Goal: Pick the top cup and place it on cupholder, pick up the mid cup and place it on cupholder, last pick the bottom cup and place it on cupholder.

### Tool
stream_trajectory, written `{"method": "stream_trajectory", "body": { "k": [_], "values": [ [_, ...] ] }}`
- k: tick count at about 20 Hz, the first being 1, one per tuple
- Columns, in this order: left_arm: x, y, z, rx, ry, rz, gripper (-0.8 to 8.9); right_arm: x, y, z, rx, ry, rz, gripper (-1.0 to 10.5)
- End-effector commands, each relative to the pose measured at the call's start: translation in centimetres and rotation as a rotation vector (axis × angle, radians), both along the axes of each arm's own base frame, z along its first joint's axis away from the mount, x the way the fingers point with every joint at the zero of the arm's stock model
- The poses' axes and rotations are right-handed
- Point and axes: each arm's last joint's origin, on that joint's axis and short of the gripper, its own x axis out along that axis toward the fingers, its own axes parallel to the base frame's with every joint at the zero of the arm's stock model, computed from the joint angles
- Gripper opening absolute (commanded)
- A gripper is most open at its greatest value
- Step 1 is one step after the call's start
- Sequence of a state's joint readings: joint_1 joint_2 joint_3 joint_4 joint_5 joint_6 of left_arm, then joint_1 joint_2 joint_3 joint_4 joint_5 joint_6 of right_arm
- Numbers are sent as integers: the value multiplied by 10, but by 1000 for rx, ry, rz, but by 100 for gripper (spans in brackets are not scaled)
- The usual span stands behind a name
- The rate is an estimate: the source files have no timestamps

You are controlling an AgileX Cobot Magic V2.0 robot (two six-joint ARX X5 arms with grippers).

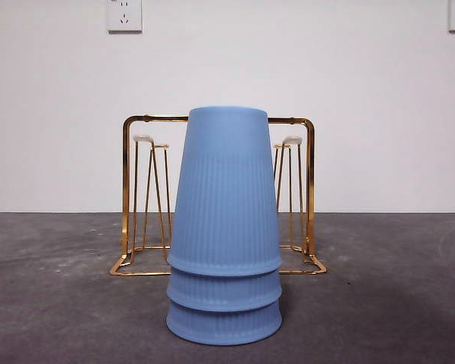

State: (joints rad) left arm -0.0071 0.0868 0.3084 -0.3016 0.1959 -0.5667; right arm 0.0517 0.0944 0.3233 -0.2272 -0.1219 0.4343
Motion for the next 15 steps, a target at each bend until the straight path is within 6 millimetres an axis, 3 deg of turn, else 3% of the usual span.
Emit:
{"method": "stream_trajectory", "body": {
  "k": [1,10,15],
  "values": [
    [-3,-1,21,52,-7,-42,9,0,1,23,-59,-10,39,12],
    [6,-6,72,246,95,-264,9,18,9,78,-193,164,301,12],
    [14,-11,89,301,140,-431,9,29,15,98,-288,293,465,12]
  ]
}}
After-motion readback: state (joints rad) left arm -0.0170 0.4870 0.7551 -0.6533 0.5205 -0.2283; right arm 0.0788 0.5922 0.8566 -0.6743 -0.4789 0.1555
